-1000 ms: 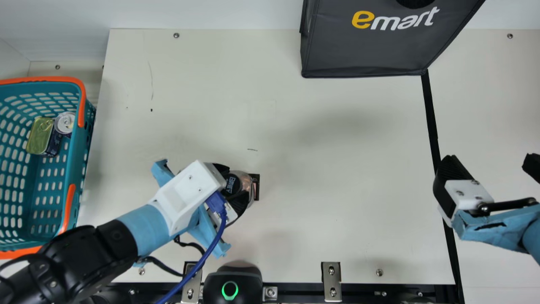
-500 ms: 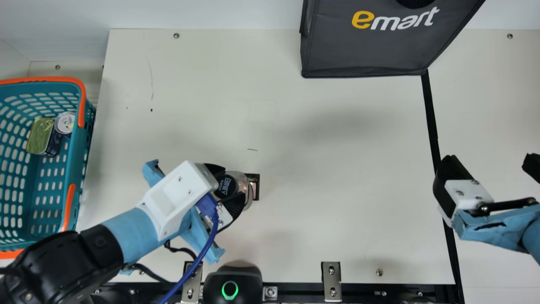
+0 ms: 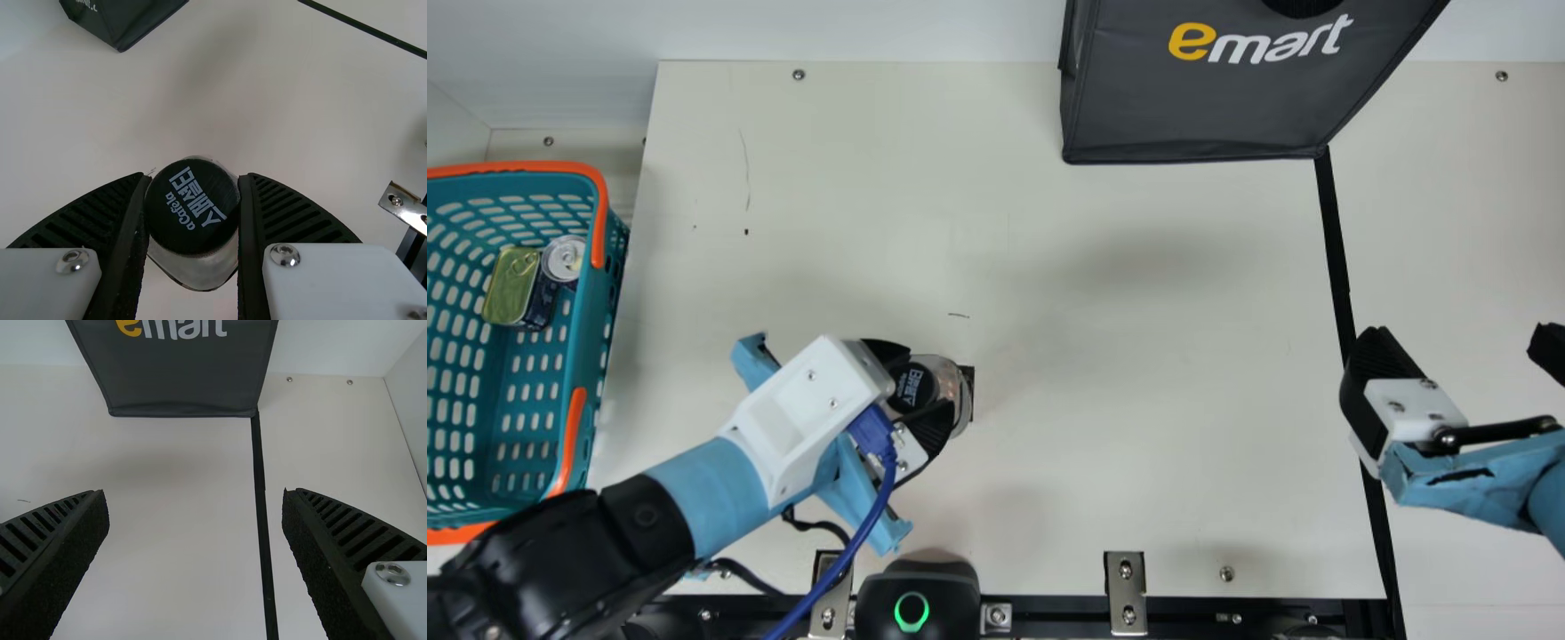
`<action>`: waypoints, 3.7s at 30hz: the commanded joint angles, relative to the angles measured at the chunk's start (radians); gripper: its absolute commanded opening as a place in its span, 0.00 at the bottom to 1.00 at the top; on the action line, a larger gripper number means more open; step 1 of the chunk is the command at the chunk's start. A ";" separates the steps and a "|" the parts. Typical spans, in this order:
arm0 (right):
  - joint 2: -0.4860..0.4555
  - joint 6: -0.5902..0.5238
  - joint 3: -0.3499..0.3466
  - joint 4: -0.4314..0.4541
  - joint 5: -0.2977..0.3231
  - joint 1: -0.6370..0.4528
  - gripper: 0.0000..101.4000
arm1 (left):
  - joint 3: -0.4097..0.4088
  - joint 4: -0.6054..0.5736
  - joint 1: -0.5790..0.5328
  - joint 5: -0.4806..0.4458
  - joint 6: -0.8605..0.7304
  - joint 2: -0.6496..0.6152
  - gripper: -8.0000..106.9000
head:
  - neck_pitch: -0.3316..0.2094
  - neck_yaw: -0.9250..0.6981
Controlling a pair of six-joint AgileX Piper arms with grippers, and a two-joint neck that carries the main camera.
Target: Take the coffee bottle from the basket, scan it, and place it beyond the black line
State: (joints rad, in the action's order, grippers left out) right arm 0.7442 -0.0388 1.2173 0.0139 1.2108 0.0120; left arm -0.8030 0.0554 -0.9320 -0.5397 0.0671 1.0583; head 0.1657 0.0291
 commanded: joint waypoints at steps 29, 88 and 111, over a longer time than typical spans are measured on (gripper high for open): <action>0.000 0.000 0.000 0.000 0.000 0.000 0.90 | -0.242 -0.233 0.164 0.053 -0.298 0.280 0.16 | -0.027 -0.002; 0.000 0.000 0.000 0.000 0.000 0.000 0.90 | -0.251 -0.312 0.119 0.197 -0.426 0.468 0.29 | -0.027 -0.002; 0.000 0.000 0.000 0.000 0.000 0.000 0.90 | -0.268 -0.289 0.113 0.213 -0.402 0.488 0.85 | -0.027 -0.002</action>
State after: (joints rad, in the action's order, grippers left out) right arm 0.7442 -0.0388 1.2173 0.0139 1.2108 0.0120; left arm -1.0701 -0.2345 -0.8188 -0.3249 -0.3359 1.5449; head 0.1657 0.0291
